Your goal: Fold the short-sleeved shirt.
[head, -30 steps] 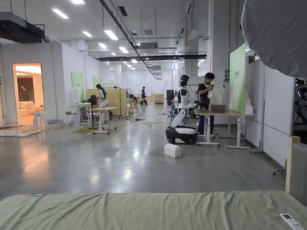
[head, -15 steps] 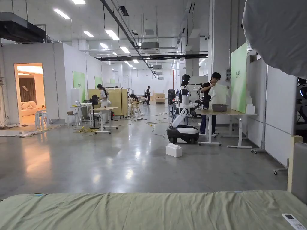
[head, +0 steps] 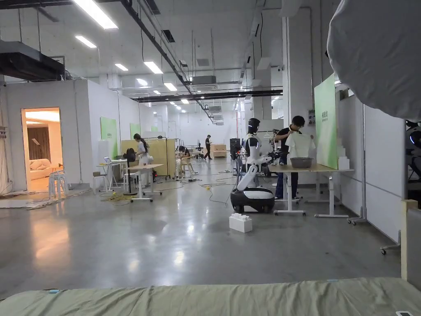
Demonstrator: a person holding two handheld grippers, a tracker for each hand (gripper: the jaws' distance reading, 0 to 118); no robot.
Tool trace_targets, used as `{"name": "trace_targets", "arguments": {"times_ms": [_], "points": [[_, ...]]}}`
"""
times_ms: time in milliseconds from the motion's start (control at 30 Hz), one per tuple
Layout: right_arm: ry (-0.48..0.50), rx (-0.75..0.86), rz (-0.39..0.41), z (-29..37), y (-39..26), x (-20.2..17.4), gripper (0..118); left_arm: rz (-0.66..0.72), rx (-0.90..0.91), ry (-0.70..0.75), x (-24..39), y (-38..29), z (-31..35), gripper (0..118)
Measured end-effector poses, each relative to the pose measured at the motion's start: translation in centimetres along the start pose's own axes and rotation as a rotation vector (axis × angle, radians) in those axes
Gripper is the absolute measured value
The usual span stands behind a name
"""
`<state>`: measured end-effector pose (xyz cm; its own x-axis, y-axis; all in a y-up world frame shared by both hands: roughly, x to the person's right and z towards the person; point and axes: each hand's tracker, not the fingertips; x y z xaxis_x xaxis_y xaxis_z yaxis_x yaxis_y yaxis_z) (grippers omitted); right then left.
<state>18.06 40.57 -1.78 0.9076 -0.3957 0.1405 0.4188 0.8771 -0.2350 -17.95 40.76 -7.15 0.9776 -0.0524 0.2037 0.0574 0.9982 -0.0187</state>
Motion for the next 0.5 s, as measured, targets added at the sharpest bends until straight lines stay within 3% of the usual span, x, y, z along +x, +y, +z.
{"name": "trace_targets", "arguments": {"times_ms": [167,500], "points": [[-0.094,0.016,0.062,-0.4,-0.06,-0.16,118,0.019,0.01,0.007,-0.29,0.1,0.18,118],[-0.15,0.027,0.092,-0.65,0.22,-0.3,118,0.01,0.008,-0.008,0.12,0.1,0.09,118]]}}
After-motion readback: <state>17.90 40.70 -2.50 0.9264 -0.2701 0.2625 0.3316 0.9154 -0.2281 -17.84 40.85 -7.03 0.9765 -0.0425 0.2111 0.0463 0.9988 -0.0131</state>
